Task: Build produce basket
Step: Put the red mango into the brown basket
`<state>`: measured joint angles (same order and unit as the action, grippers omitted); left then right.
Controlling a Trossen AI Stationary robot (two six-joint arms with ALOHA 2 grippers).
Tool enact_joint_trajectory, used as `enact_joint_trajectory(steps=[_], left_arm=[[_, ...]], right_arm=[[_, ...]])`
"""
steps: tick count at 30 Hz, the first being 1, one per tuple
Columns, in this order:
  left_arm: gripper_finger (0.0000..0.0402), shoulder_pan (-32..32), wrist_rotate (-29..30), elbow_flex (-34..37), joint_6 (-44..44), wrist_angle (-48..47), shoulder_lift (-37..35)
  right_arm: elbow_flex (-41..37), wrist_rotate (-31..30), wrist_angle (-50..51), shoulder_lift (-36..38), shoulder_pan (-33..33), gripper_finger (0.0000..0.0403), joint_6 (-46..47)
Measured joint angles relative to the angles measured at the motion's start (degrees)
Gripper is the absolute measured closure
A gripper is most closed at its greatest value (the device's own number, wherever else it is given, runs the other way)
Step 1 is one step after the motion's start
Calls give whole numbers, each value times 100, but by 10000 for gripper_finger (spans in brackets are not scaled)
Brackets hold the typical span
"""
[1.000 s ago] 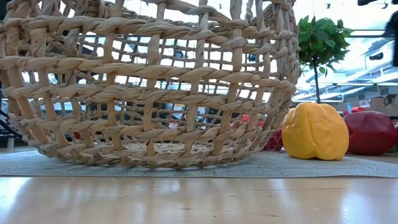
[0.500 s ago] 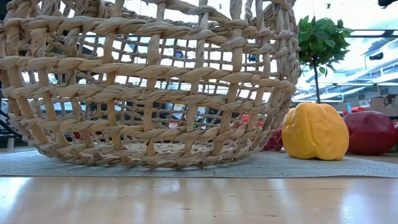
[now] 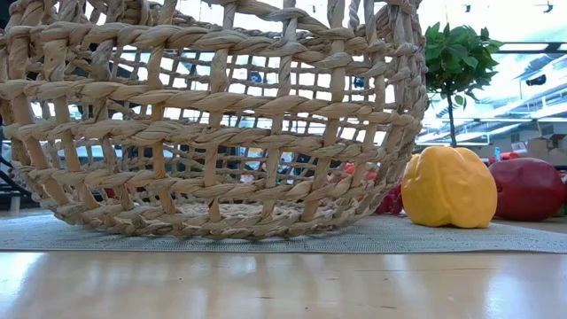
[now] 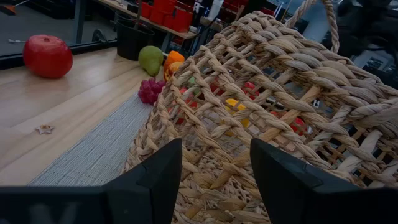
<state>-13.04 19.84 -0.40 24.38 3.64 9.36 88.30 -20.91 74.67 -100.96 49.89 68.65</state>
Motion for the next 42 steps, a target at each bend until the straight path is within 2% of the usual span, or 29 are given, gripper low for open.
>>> enact_joint_trajectory(steps=[5,9,13,17,22,25,31,37,42], left_arm=[[206,-1,0,0,0,2,-1],[208,-2,0,0,0,2,-2],[205,-1,0,1,0,0,-2],[205,0,0,1,0,1,-2],[208,-2,0,0,0,2,-2],[206,-1,0,0,0,2,0],[204,-2,0,0,2,2,-2],[208,0,0,0,0,2,-1],[205,0,0,2,0,2,0]], right_arm=[[292,-83,146,-487,-33,38,-1361],[294,61,145,-742,-188,38,-1932],[305,434,158,-875,-314,38,-2066],[318,558,160,-848,-327,35,-1934],[320,876,155,-799,-362,15,-1744],[320,1142,159,-799,-414,5,-1827],[366,1636,336,-792,-428,15,-2360],[281,2085,434,-792,-250,16,-2534],[159,2229,221,-901,83,16,-2795]])
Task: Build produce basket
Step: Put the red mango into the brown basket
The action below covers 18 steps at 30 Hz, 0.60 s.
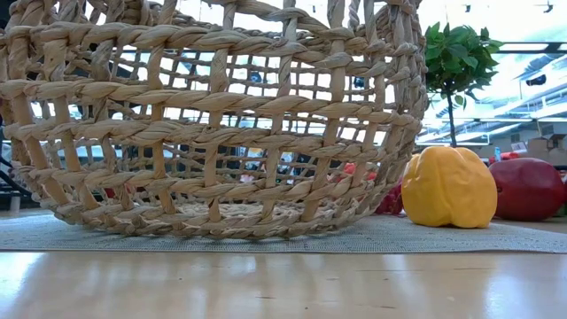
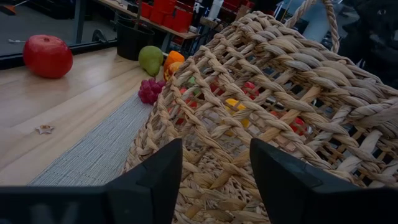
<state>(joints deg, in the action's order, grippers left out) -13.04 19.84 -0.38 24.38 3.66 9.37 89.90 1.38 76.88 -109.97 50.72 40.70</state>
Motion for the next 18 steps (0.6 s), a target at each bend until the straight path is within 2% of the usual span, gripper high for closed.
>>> enact_joint_trajectory(steps=[9,12,18], left_arm=[[208,0,0,-1,0,0,0],[205,-2,0,-2,1,0,0],[205,0,0,-1,1,0,0]], right_arm=[[-5,-41,297,-345,590,23,-470],[-5,-276,284,-599,682,24,-894],[-7,-216,258,-1079,672,24,-1250]])
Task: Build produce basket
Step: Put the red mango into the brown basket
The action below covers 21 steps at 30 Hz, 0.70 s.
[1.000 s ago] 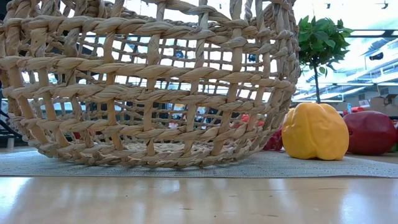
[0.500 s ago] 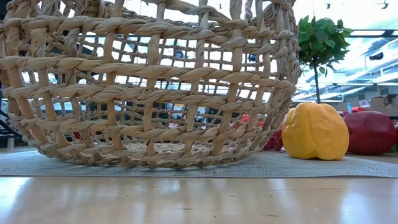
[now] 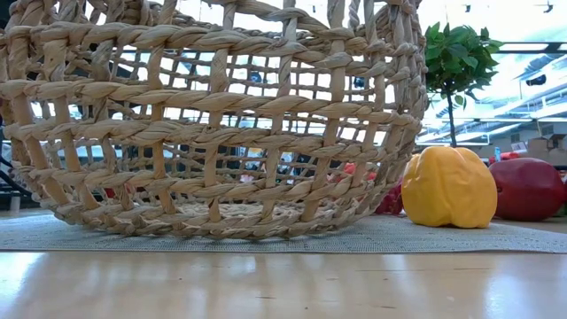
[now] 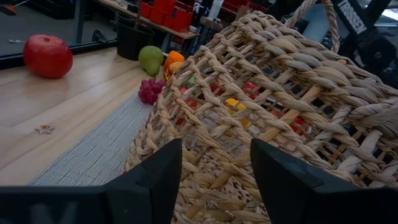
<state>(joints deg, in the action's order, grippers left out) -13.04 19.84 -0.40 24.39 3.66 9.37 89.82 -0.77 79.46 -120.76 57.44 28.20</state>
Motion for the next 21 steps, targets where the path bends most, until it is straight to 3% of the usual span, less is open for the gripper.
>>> enact_joint_trajectory(steps=[7,21], left_arm=[[207,-2,0,-1,-1,0,0],[205,-2,0,1,1,2,-2]], right_arm=[[-83,-48,-109,-196,-104,34,-333],[-363,67,-534,-164,-362,136,-586]])
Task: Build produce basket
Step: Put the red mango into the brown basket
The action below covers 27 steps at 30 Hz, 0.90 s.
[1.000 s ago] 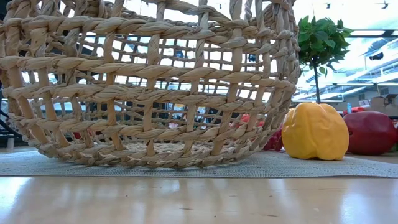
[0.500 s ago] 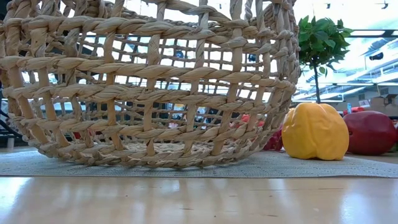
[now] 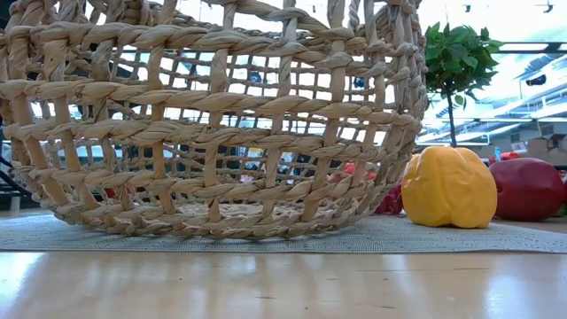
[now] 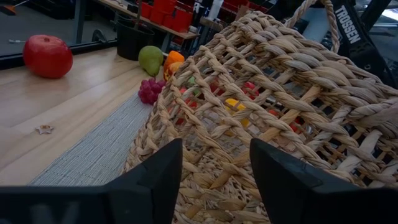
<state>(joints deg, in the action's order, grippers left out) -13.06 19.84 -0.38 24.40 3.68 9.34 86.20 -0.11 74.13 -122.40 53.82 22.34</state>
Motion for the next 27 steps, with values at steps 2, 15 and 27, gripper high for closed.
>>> enact_joint_trajectory(steps=[2,15,27], left_arm=[[203,0,0,-1,0,0,2],[205,1,0,-2,-1,1,1],[205,2,0,-2,0,2,2]], right_arm=[[-5,-8,-19,31,-36,138,38],[-9,-1615,-105,1124,-79,134,1379],[-7,-2908,-1086,2196,-124,133,2294]])
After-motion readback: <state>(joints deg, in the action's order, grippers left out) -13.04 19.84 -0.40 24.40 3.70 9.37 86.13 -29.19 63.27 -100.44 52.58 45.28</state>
